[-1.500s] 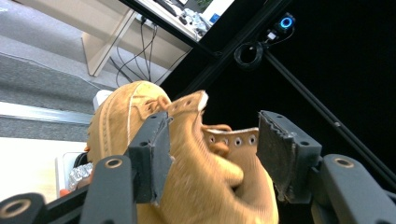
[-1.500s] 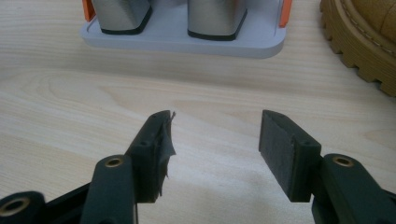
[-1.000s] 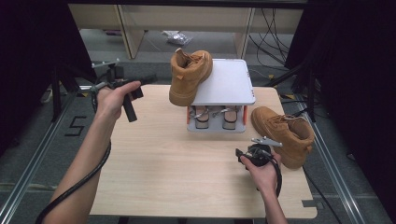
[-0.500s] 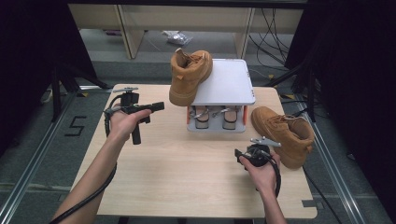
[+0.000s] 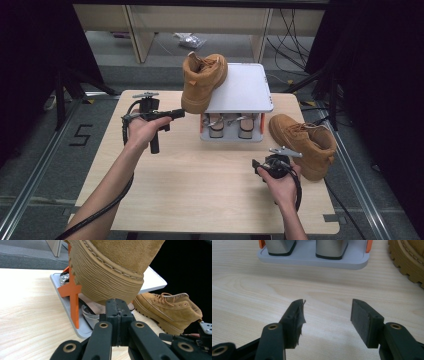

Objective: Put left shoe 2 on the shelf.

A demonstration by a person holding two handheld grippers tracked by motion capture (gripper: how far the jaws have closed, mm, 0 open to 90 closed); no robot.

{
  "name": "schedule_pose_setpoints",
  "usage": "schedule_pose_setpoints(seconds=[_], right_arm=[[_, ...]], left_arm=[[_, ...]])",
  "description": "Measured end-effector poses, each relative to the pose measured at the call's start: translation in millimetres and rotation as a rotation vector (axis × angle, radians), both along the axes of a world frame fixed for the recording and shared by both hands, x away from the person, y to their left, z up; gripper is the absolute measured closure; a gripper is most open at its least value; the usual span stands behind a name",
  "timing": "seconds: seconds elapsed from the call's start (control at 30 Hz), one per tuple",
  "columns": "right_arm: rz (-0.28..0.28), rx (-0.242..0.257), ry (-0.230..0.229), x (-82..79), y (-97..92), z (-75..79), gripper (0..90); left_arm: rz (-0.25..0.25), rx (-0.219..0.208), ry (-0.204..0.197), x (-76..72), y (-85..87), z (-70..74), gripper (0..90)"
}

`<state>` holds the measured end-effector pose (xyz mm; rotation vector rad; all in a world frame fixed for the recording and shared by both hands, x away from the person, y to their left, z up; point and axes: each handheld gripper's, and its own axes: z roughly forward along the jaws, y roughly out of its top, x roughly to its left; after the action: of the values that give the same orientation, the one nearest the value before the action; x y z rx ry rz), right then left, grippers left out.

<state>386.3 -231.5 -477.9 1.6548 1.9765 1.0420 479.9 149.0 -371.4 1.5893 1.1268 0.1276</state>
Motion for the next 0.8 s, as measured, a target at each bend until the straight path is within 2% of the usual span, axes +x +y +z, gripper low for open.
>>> schedule_pose_setpoints(seconds=[0.1,0.13,0.27,0.33,0.5,0.67,0.8], right_arm=[[-0.008,0.009,0.012,-0.4,0.5,-0.1,45.0],[0.007,-0.003,-0.004,0.7,-1.0,-1.0,45.0],[0.016,-0.007,-0.007,0.9,-2.3,-1.1,45.0],[0.012,0.009,-0.013,1.2,-2.0,-1.8,45.0],[0.013,-0.008,-0.008,1.1,-2.1,-1.7,45.0],[0.008,-0.002,-0.003,0.6,-1.8,-1.2,45.0],[0.005,-0.002,-0.002,0.7,-1.5,-1.7,45.0]], left_arm=[[0.006,0.009,-0.005,2.1,-2.1,0.0,89.8],[0.005,0.006,-0.006,2.6,-2.4,0.1,89.8],[0.008,0.008,-0.007,4.1,-4.3,0.4,89.8],[0.007,0.009,-0.006,4.3,-4.5,0.6,89.8],[0.012,0.023,-0.008,3.1,-4.5,-0.1,89.8],[0.017,0.023,0.013,3.3,-5.1,-7.3,89.8],[0.021,0.032,0.01,3.6,-5.9,-5.7,89.9]])
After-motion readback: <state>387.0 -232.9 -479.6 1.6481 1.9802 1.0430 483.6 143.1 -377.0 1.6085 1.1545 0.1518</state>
